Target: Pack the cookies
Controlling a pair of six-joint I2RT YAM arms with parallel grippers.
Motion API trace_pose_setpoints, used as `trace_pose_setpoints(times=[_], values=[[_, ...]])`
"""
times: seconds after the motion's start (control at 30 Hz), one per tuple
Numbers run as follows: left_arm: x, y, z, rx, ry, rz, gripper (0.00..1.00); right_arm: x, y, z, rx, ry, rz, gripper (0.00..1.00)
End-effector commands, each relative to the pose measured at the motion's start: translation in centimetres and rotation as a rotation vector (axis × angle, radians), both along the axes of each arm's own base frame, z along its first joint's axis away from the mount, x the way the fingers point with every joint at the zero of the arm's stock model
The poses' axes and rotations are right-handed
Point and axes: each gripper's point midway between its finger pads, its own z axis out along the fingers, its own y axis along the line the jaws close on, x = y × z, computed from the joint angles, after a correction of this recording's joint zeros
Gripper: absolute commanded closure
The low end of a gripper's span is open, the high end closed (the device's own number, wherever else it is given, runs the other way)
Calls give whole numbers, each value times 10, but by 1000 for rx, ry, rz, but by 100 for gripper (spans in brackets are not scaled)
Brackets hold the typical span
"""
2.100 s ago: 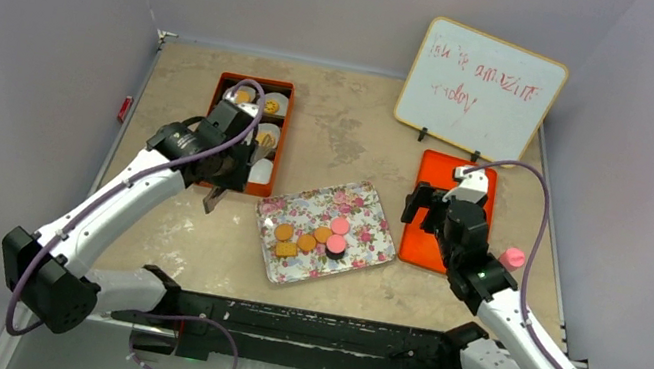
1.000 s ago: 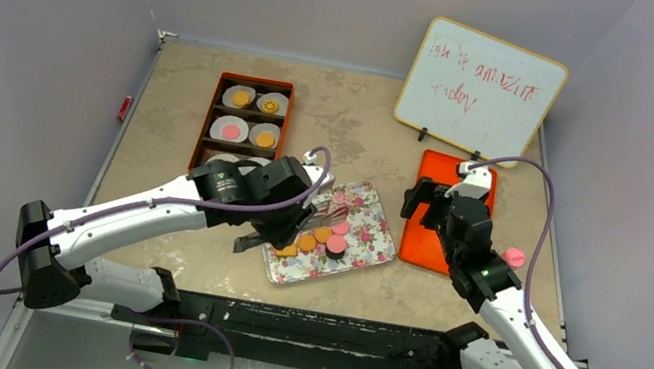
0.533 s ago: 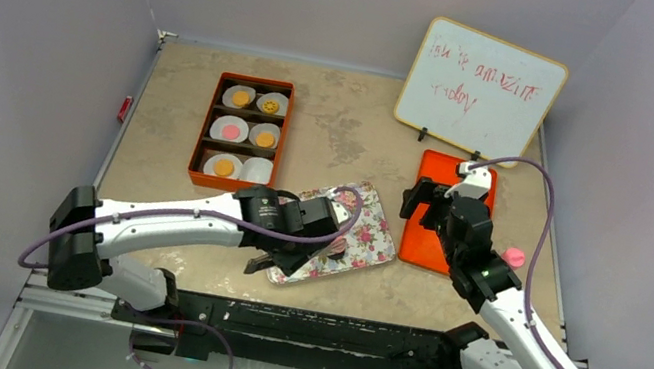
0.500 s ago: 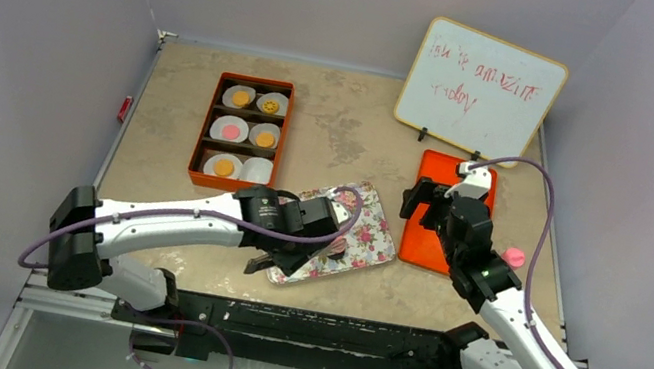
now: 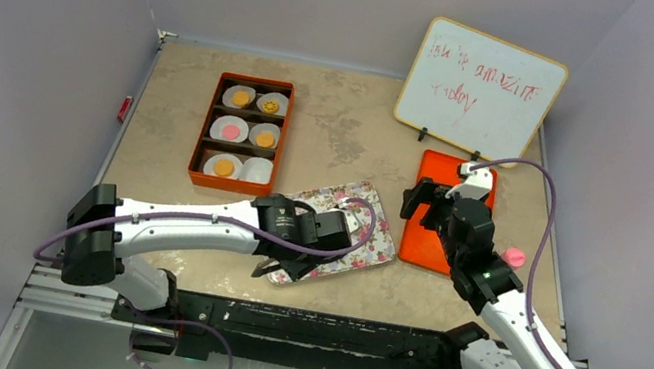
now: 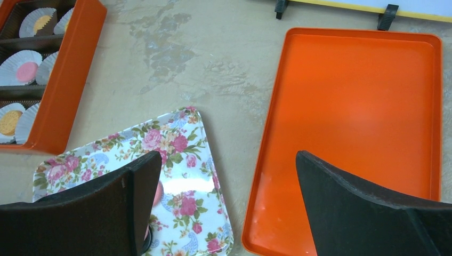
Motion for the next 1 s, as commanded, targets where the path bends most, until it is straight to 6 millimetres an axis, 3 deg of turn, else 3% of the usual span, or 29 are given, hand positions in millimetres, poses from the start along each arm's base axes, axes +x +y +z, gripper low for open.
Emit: trace_pose_setpoints(times=[0.0, 0.97], values=[[9, -14, 13, -27, -63, -8, 56, 1, 0, 8, 21, -22, -7, 1], [15, -23, 4, 29, -88, -43, 59, 2, 0, 7, 10, -20, -9, 1]])
